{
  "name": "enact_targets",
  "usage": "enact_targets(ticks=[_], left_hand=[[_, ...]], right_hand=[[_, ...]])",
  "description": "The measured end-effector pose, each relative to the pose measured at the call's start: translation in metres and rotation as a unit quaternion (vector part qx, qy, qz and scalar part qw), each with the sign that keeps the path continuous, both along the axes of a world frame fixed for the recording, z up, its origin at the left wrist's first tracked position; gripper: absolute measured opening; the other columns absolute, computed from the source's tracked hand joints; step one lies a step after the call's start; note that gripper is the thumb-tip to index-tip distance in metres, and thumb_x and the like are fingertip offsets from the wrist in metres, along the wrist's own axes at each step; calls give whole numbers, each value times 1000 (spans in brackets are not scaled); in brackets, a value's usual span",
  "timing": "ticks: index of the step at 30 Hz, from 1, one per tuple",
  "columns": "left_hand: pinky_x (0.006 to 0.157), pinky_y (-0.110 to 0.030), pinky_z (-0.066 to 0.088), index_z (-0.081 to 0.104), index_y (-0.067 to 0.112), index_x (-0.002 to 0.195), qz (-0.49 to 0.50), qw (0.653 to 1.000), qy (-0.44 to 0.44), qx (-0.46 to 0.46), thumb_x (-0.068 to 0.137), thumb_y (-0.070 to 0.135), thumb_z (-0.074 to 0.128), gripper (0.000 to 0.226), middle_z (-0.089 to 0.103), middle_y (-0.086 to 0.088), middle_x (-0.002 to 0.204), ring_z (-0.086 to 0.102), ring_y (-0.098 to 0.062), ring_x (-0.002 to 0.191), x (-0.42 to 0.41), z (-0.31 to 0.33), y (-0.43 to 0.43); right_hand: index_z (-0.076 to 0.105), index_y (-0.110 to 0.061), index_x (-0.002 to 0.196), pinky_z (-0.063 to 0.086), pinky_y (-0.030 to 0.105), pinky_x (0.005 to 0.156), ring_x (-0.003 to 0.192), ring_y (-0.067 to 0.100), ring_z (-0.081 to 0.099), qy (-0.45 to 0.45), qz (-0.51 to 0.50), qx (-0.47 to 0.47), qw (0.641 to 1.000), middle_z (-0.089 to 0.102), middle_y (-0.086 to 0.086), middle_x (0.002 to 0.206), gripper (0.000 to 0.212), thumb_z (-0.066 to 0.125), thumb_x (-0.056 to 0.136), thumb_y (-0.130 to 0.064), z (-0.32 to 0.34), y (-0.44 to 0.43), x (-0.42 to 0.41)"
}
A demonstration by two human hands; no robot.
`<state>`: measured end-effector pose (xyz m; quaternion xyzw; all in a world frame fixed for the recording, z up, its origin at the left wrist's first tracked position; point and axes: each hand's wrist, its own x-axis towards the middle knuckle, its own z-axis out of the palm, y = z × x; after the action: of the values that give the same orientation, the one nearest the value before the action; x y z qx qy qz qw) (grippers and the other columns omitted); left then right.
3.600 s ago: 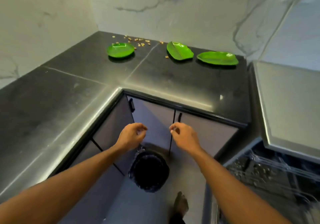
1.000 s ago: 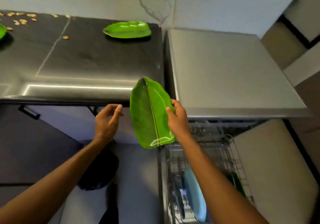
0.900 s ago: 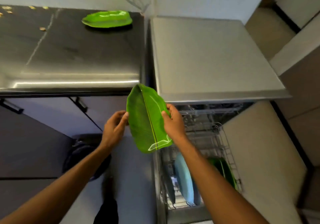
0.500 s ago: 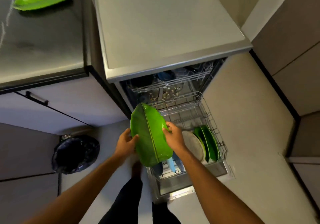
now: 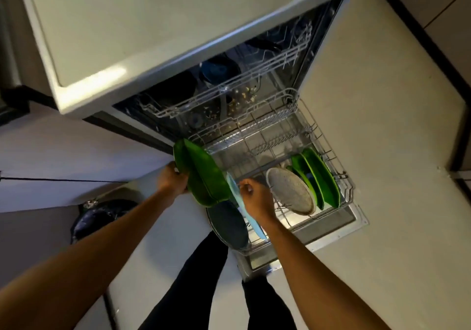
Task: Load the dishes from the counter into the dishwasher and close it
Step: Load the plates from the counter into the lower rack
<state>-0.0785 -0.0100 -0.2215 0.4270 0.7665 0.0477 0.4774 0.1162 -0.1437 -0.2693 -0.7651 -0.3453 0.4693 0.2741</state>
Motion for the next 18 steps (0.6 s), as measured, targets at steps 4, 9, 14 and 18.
enact_targets(ticks=[4, 9, 14, 18], left_hand=[[66, -42, 60, 51, 16, 112, -48, 997, 52, 6, 95, 27, 63, 23, 60, -10, 96, 64, -23, 68, 9, -22, 26], [75, -49, 60, 54, 7, 128, -122, 986, 109, 7, 90, 33, 67, 48, 66, -13, 103, 71, -34, 82, 8, -51, 46], [78, -40, 59, 59, 6, 123, -188, 969, 163, 10, 88, 39, 69, 49, 72, -14, 102, 70, -30, 92, 12, -67, 50], [81, -36, 55, 65, 4, 116, -221, 961, 165, -2, 82, 48, 69, 56, 71, -16, 108, 68, -33, 100, 17, -87, 52]], right_hand=[[74, -24, 94, 49, 24, 68, 79, 5, 66, 7, -69, 37, 997, 75, -6, 89, 11, 66, 94, -31, 3, -21, -43], [70, -22, 87, 50, 26, 64, 73, 3, 63, -25, -320, -33, 946, 67, -11, 76, 14, 66, 95, -32, -9, -96, -73], [62, -14, 105, 43, 31, 80, 96, 27, 63, -41, -614, -134, 777, 68, 7, 107, 12, 60, 97, -22, -58, -121, -43], [52, -3, 126, 38, 28, 82, 111, 34, 57, -71, -662, -141, 732, 58, 21, 126, 33, 56, 100, -24, -102, -121, -1]])
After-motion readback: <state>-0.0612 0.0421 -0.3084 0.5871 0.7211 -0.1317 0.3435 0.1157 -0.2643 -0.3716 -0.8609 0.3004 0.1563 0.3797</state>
